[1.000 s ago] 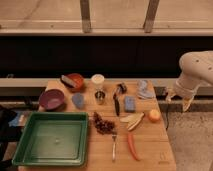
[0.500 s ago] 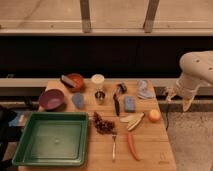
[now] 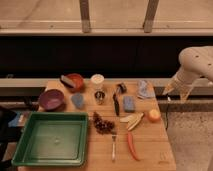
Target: Place towel in purple bowl
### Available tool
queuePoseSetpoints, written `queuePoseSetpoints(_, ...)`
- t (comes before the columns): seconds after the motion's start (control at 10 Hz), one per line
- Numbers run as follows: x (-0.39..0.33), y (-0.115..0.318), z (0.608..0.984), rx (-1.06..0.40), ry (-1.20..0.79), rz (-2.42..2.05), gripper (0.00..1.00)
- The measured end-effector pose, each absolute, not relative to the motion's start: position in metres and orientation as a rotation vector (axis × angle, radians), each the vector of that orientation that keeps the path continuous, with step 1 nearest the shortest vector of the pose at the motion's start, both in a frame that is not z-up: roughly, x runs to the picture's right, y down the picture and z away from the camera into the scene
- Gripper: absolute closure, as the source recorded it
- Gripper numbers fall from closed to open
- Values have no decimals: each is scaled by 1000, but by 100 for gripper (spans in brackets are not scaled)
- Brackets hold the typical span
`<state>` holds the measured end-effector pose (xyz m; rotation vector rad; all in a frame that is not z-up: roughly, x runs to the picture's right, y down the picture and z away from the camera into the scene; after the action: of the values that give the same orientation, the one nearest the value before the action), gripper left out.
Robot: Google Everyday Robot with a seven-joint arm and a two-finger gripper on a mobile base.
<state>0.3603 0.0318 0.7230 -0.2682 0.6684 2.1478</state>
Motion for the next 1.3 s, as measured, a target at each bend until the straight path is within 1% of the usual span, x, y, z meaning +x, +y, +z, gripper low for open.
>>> queuePoseSetpoints(0.2,335,15,734,-230,595,2067,35)
queuePoseSetpoints(0.3,317,7,737,-186,516,1999,35)
queuePoseSetpoints(0.6,283,-5,742,-164,385,1908,35)
queuePoseSetpoints(1.0,281,-5,742,-165,380,1904,35)
queuePoseSetpoints(1.3,257,-3,758,-174,382,1886,35)
